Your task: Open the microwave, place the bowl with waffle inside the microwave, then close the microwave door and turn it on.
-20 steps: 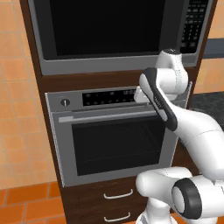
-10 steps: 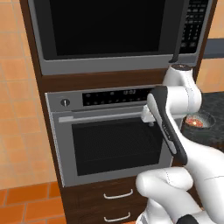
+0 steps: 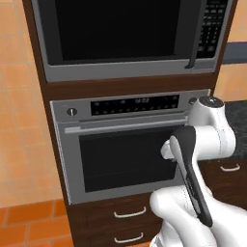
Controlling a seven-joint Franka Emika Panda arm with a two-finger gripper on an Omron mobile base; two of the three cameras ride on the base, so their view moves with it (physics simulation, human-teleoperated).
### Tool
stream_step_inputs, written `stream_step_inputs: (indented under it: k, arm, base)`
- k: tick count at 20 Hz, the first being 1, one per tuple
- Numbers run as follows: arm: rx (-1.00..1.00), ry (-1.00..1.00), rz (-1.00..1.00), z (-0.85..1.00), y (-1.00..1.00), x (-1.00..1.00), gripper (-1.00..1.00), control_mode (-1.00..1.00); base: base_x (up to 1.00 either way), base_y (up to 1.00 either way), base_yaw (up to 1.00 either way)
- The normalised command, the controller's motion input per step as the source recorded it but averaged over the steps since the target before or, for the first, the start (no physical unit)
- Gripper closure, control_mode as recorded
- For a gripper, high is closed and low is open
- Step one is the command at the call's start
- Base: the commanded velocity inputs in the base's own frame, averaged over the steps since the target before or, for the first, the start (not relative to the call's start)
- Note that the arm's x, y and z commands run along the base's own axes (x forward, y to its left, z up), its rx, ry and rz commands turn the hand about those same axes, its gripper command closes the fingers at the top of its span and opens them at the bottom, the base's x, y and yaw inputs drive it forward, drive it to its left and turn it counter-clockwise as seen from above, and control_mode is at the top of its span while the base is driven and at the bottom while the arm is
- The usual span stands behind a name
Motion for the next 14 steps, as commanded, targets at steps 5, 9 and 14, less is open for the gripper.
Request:
stream_step_inputs:
  k: [5, 9, 14]
  arm:
    - [0.00, 0.00, 0.00, 0.00, 0.00, 0.00, -1.00, 1.00]
    - [0.00, 0.00, 0.00, 0.00, 0.00, 0.00, -1.00, 1.00]
    - [0.00, 0.00, 0.00, 0.00, 0.00, 0.00, -1.00, 1.00]
  base:
    - [-0.27, -0.28, 0.09]
    - [-0.16, -0.56, 0.21]
    - [-0.20, -0.61, 0.24]
